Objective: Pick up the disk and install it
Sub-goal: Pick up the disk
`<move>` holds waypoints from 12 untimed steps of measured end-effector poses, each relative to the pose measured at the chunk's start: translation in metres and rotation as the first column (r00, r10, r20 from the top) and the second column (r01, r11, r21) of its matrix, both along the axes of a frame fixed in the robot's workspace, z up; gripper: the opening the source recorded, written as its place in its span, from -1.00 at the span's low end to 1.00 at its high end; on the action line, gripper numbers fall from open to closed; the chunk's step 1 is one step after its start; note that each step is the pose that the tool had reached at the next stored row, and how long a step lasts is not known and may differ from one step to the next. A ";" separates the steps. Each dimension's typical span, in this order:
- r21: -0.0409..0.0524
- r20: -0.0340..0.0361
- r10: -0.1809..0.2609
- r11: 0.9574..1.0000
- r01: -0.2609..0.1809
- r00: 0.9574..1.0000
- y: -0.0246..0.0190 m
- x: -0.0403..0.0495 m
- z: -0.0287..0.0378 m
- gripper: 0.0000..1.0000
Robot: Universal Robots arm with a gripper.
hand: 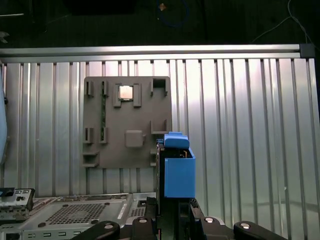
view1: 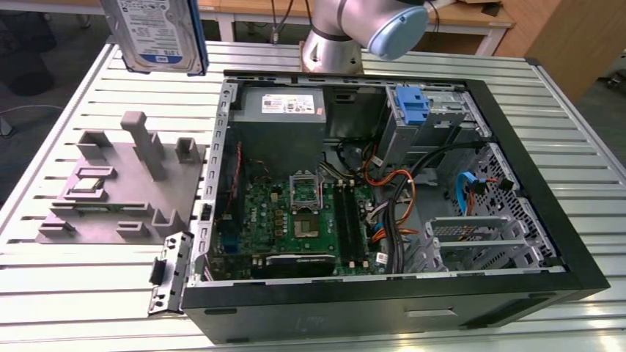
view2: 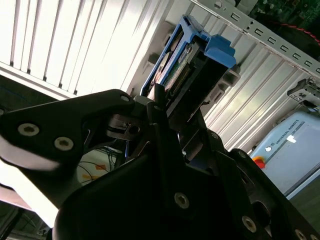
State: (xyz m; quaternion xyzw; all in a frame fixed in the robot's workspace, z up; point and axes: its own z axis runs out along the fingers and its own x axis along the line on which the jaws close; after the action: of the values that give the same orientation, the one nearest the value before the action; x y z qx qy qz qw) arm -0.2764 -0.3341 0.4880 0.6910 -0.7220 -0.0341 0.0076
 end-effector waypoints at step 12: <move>0.000 0.000 0.000 1.000 0.000 1.000 0.0000 0.0303 -0.0006 -0.30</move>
State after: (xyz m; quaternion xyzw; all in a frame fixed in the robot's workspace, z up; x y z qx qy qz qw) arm -0.2461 -0.3340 0.4874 0.6910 -0.7220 -0.0341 0.0076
